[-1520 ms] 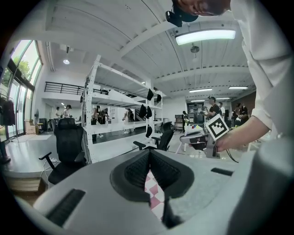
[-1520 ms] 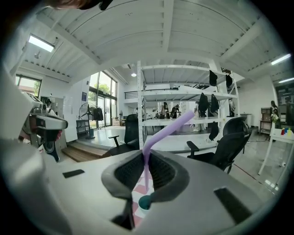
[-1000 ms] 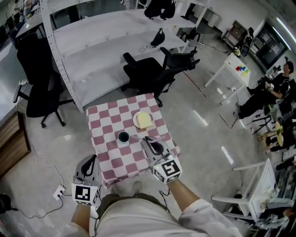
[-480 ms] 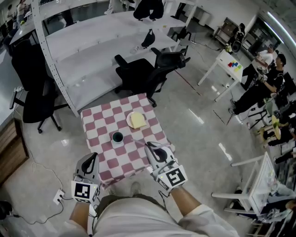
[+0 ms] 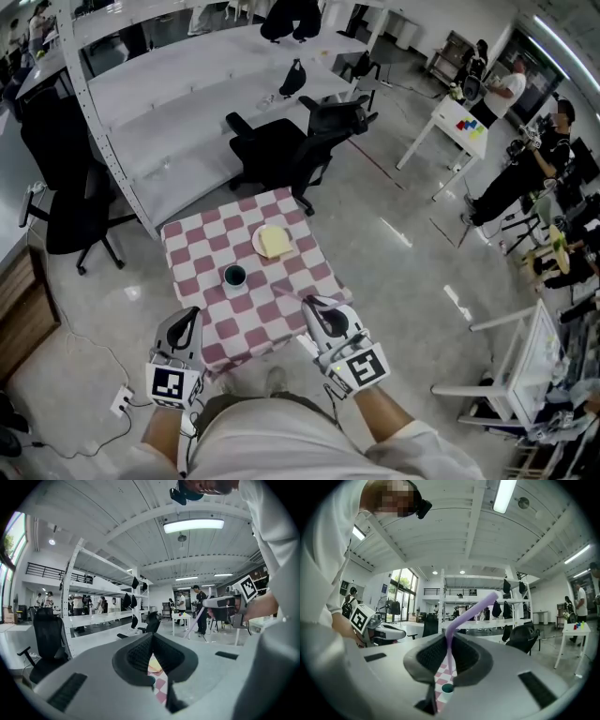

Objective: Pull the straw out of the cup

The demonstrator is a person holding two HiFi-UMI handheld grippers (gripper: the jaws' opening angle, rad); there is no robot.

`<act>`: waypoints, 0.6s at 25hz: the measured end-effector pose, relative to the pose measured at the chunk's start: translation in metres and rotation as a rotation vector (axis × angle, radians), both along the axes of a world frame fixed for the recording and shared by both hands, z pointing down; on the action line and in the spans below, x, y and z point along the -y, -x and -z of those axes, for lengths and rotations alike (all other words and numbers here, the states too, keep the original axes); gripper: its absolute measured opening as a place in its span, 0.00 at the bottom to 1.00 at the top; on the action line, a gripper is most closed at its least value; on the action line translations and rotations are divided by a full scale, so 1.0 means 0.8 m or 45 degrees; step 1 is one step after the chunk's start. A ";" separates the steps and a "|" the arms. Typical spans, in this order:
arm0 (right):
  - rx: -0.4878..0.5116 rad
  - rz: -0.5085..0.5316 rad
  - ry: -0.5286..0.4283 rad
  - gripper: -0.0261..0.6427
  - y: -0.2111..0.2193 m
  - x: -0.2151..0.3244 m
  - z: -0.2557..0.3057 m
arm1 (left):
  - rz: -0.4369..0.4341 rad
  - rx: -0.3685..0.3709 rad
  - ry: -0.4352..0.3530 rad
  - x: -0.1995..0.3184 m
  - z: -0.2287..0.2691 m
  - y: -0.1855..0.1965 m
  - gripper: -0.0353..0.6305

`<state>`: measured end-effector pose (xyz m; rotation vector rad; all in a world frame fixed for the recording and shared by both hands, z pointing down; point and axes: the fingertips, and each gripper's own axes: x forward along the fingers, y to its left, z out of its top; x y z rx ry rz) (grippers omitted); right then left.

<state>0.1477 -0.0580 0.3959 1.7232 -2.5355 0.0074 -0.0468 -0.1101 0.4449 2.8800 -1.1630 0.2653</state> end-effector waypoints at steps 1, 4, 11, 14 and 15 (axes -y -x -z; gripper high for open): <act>0.000 -0.001 -0.002 0.09 -0.001 -0.003 0.000 | 0.000 0.001 -0.001 -0.001 0.000 0.000 0.06; 0.003 0.002 -0.005 0.09 -0.001 -0.011 0.002 | 0.001 0.002 0.000 -0.004 0.000 -0.001 0.06; 0.008 0.006 -0.011 0.09 -0.001 -0.021 0.006 | -0.001 0.006 -0.003 -0.011 0.002 -0.002 0.06; 0.010 0.008 -0.015 0.09 -0.001 -0.025 0.005 | 0.000 0.007 -0.006 -0.014 0.004 -0.003 0.06; 0.011 0.008 -0.016 0.09 0.000 -0.026 0.005 | 0.001 0.009 -0.006 -0.016 0.005 -0.002 0.06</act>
